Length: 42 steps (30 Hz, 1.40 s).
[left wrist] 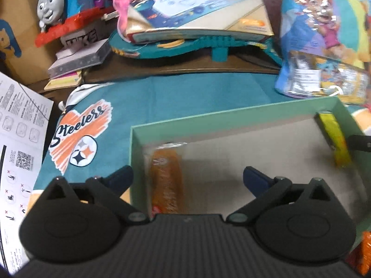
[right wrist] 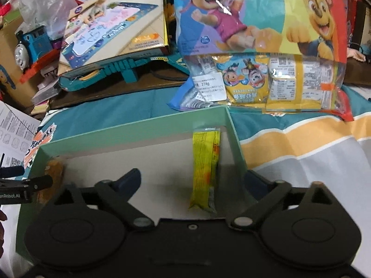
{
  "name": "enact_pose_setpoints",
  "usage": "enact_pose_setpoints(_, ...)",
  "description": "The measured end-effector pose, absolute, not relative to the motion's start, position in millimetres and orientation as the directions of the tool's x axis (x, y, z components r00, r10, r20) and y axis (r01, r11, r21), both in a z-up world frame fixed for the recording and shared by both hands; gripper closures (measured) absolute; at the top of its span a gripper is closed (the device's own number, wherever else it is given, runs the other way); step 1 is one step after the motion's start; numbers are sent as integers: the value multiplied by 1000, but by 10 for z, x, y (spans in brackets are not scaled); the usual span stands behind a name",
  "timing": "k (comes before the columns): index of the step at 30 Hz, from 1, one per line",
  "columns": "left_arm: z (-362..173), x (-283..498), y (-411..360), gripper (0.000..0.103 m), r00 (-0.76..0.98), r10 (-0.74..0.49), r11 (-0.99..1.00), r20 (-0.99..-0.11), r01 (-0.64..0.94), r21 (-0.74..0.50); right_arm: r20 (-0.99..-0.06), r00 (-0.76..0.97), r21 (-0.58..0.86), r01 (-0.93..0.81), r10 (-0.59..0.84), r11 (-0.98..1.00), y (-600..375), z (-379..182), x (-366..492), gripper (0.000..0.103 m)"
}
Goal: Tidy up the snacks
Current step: 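Carry both snacks into the green tray and open both tools, then move both tools back over the snack pile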
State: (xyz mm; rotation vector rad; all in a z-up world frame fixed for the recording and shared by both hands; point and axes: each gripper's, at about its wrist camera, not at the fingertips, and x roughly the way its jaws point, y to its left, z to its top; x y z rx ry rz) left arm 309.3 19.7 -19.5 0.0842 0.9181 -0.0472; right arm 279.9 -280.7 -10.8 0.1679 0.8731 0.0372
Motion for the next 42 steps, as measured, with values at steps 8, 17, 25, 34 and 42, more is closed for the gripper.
enact_pose_setpoints(8,-1,2558,97,0,619,-51,992,-784,125,34,-753,642,193,2,147,981,-2784,88,2287,0)
enact_pose_setpoints(17,-108,1820,108,0,567,-92,990,-818,139,-15,-764,624,221,15,164,975,-2785,150,1550,0)
enact_pose_setpoints(25,-296,1272,70,0,509,-120,988,-853,147,-51,-789,607,186,84,98,979,-2953,61,944,0)
enact_pose_setpoints(34,-381,1026,-58,0,488,-130,986,-863,155,-60,-835,546,238,246,68,940,-3396,-215,509,0)
enact_pose_setpoints(42,-435,966,-30,0,475,-111,989,-873,142,-48,-841,528,286,246,119,926,-3320,-456,269,29)
